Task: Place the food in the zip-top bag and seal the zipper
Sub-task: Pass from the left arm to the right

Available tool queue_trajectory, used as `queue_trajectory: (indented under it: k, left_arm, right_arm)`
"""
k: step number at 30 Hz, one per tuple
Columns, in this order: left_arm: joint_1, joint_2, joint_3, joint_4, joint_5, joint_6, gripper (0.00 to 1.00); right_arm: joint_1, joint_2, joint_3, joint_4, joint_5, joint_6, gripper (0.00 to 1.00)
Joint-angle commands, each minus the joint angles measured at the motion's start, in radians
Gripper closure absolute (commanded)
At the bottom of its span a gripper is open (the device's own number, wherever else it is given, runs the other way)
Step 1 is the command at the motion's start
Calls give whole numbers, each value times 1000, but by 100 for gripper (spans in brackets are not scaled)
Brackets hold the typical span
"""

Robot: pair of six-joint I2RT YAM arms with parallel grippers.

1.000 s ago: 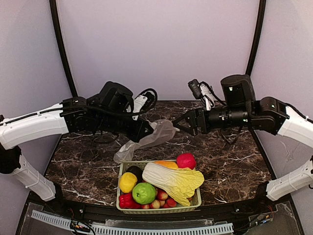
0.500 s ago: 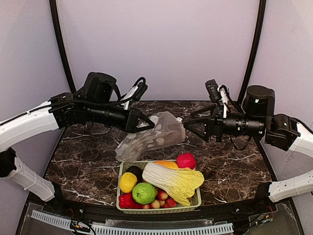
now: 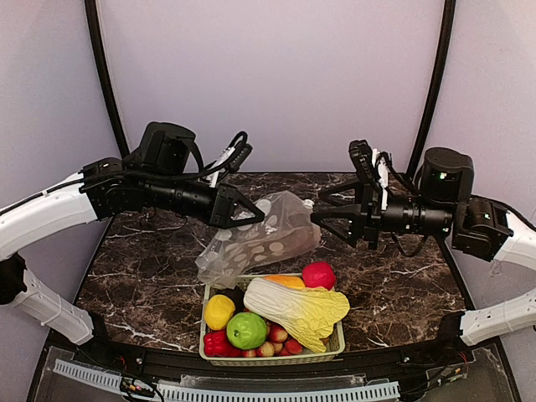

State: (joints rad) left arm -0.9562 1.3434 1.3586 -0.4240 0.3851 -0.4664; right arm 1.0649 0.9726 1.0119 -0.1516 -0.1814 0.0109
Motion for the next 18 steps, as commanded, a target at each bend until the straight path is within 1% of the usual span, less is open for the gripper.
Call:
queue_trajectory:
  k: [1, 4, 9, 14, 18]
  left_arm:
    - [6, -1, 24, 8, 36, -15, 99]
    - [7, 1, 24, 8, 37, -16, 99]
    - [8, 8, 20, 13, 43, -23, 99]
    - [7, 18, 23, 27, 53, -30, 99]
    - [7, 19, 22, 36, 59, -34, 99]
  right_arm:
    - [25, 13, -21, 40, 43, -63, 51]
    - [32, 15, -28, 50, 64, -69, 57]
    - [32, 11, -39, 92, 51, -57, 64]
    - [31, 24, -31, 95, 50, -60, 70]
    - [32, 28, -23, 89, 49, -63, 79]
